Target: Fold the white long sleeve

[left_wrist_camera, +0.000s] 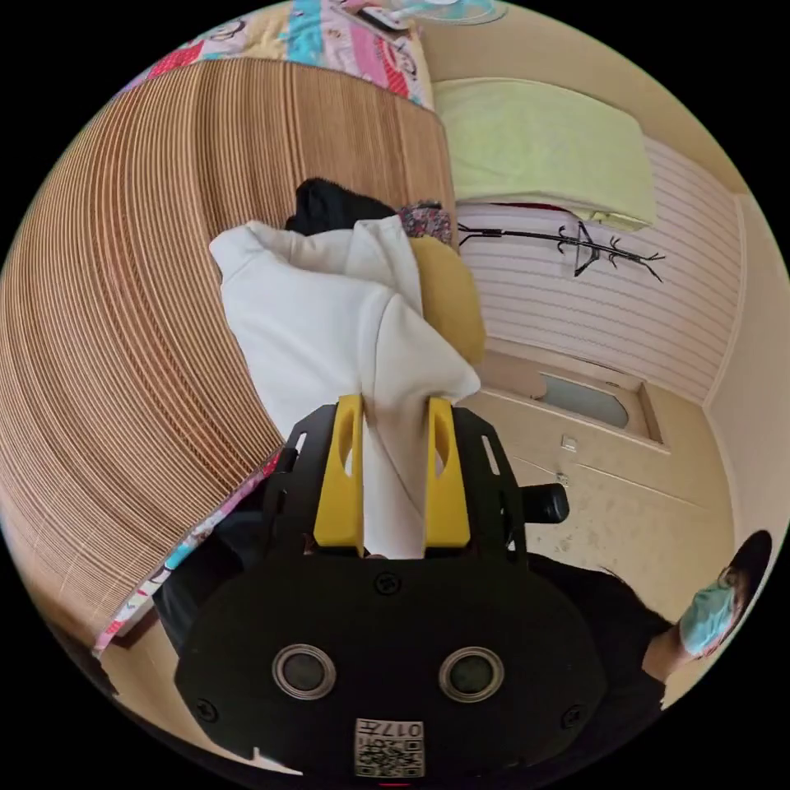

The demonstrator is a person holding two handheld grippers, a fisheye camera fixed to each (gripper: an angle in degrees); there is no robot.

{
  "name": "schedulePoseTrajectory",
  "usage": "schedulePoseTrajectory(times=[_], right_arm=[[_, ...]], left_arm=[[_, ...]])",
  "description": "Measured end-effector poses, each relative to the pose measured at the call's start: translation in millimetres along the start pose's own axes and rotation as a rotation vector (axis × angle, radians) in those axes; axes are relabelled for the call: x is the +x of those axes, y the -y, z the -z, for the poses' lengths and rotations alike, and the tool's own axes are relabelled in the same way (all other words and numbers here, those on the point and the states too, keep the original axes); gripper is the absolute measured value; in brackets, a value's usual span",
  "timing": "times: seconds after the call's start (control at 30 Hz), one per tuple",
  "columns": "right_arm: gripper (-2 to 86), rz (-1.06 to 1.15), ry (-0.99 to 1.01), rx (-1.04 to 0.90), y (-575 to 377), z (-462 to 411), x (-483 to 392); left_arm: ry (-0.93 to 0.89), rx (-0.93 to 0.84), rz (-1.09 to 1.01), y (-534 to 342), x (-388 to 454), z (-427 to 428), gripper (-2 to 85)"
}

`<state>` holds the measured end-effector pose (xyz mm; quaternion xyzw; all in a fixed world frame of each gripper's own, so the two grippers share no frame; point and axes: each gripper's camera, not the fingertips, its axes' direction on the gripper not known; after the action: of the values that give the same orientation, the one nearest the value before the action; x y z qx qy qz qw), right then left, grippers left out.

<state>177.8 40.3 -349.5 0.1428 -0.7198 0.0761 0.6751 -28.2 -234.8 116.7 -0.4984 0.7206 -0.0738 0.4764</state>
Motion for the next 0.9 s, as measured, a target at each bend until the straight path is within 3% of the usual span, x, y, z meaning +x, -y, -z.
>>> schedulePoseTrajectory(times=[0.1,0.17,0.27,0.37,0.47,0.53,0.67,0.77,0.9], right_arm=[[3.0,0.038,0.081,0.094,4.4,5.0,-32.4],[3.1,0.126,0.183,0.206,23.2,5.4,-74.6],[3.3,0.337,0.294,0.301,62.6,-8.2,-147.4],[3.9,0.548,0.365,0.28,94.0,-18.3,-217.3],[5.1,0.673,0.305,0.276,91.6,-9.4,-264.5],[6.2,0.648,0.18,0.33,78.5,-0.1,-272.6],[10.0,0.384,-0.133,0.357,44.2,-10.2,-236.2],[12.6,0.254,-0.106,0.266,32.1,-58.3,-203.7],[13.2,0.265,0.01,0.264,52.6,-121.2,-210.5]], left_arm=[[-0.212,0.1,-0.154,-42.5,-22.7,24.7,5.2],[-0.485,0.212,-0.415,-90.1,-18.8,73.2,5.1],[-0.756,0.324,-0.758,-153.0,-5.8,149.2,5.0],[-0.744,0.26,-1.13,-219.2,37.9,213.6,5.1],[-0.713,0.273,-1.419,-291.0,70.3,266.2,5.1],[-0.743,0.306,-1.509,-325.5,72.4,289.9,5.1],[-0.792,0.376,-1.561,-387.9,56.1,307.5,5.0],[-0.891,0.426,-1.634,-427.4,40.9,309.5,4.9],[-0.939,0.417,-1.671,-458.9,35.5,300.6,4.9]])
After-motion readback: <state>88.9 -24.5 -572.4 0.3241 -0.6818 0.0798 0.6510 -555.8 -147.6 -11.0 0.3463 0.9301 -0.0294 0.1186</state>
